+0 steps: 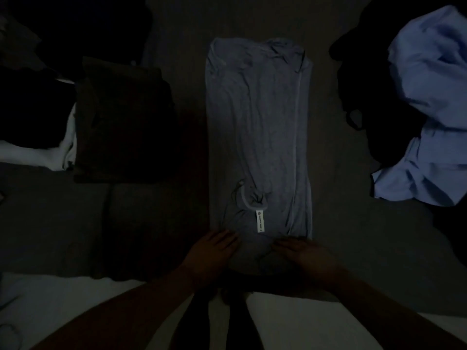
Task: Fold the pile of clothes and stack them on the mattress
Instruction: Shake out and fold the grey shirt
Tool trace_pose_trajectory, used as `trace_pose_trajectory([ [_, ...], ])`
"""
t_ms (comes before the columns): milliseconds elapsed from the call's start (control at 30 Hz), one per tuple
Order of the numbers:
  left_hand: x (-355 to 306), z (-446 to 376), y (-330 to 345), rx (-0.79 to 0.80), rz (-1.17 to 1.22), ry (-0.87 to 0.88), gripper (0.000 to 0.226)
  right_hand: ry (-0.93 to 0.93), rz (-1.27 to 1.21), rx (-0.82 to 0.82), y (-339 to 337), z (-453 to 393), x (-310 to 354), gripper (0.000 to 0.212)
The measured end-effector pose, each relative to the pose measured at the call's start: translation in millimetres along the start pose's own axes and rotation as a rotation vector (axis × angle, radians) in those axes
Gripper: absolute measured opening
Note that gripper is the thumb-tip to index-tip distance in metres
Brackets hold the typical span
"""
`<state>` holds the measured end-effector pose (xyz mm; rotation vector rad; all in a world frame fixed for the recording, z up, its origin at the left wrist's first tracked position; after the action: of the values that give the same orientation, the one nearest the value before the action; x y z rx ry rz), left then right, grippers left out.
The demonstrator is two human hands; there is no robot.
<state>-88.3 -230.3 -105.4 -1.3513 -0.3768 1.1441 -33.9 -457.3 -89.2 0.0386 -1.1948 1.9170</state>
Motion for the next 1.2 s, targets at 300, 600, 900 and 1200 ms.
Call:
trace_pose_trajectory([
  [300, 100, -75, -119, -0.487, 1.11, -0.739, 0.033, 0.324, -0.919, -0.5, -199, -57, -76, 0.024],
  [600, 106, -110, -69, -0.356, 0.929, -1.093, 0.052, 0.747, -0.851, -0.525, -126, -95, -98, 0.028],
  [900, 115, -105, -53, -0.345, 0.854, -1.337, 0.058, 0.84, -0.807, -0.818, -88, -79, -92, 0.048],
  [1200, 103, -102, -52, -0.305, 0.867, -1.057, 0.035, 0.941, -0.449, -0.513, -87, -80, -98, 0.027],
])
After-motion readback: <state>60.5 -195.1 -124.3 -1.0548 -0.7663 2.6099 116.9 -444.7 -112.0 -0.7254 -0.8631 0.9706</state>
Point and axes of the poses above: each hand's wrist, its own z-axis away from the middle knuckle, its own y-axis out of the palm, x = y × z, the point moved 4 cm from there along -z, towards the middle knuckle, and after that the axes turned 2 degrees about x, right-handed, at the moved point
